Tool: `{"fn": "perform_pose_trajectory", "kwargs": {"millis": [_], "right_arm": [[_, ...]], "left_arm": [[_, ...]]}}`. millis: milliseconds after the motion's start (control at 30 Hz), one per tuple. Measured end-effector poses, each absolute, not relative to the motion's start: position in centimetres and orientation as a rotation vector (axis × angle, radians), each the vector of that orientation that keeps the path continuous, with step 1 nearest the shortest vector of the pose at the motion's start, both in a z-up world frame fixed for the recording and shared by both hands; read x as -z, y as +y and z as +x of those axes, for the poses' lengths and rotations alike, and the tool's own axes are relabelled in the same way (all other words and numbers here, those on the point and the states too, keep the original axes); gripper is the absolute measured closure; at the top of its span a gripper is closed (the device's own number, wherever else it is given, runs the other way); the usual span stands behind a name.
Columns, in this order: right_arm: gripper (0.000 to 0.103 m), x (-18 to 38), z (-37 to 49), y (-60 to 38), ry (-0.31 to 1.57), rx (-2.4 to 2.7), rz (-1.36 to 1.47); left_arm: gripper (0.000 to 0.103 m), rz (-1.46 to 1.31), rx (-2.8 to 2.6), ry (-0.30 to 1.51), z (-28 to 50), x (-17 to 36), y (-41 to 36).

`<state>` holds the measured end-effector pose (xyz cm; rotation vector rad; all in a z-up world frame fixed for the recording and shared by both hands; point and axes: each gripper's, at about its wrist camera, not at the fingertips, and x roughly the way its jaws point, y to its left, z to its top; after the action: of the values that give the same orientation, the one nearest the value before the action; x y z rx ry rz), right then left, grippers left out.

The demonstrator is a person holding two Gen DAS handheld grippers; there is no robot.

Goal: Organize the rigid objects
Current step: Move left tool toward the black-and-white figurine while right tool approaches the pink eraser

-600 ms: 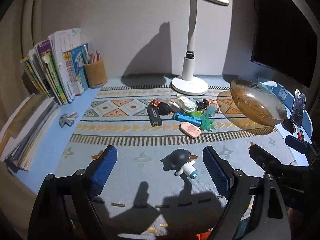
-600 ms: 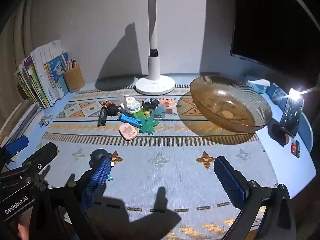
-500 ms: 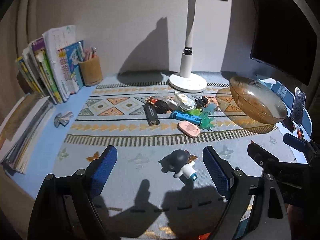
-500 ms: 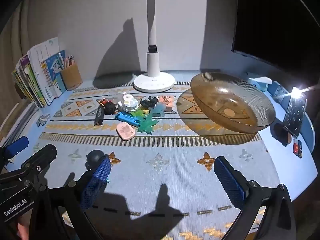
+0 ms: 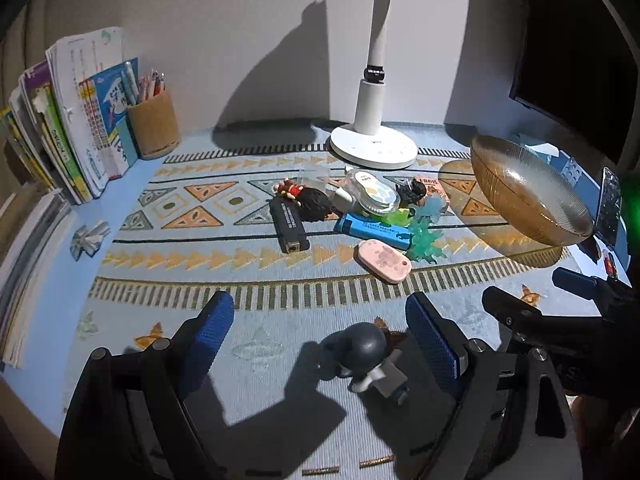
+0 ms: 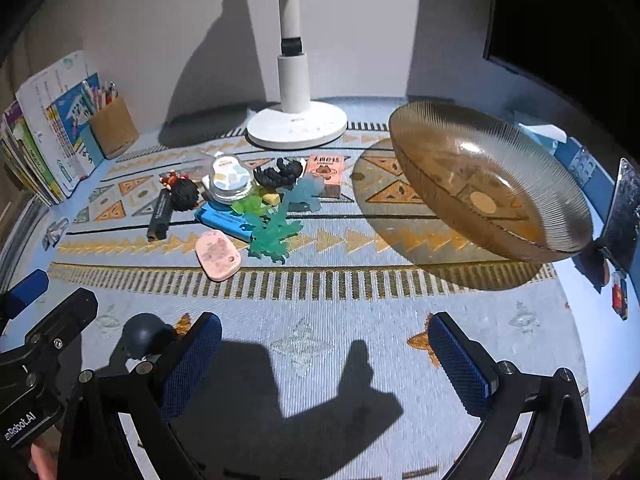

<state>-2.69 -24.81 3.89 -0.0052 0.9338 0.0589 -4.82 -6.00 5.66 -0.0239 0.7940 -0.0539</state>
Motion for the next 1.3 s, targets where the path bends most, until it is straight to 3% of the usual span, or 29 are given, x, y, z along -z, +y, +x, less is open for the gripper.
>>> {"fn": "perform_pose_trajectory", "kwargs": {"millis": [333, 1300], "right_arm": [[0.000, -3.2, -2.0, -25.0, 0.960, -0.059, 0.015], [0.000, -11.0, -12.6, -22.8, 0.781, -0.100, -0.023]], "left_arm": [[0.016, -0.024, 0.042, 0.824, -4.5, -4.9, -5.6], [0.016, -0.110, -0.001, 0.657, -15.1, -10.5, -2.3]]}}
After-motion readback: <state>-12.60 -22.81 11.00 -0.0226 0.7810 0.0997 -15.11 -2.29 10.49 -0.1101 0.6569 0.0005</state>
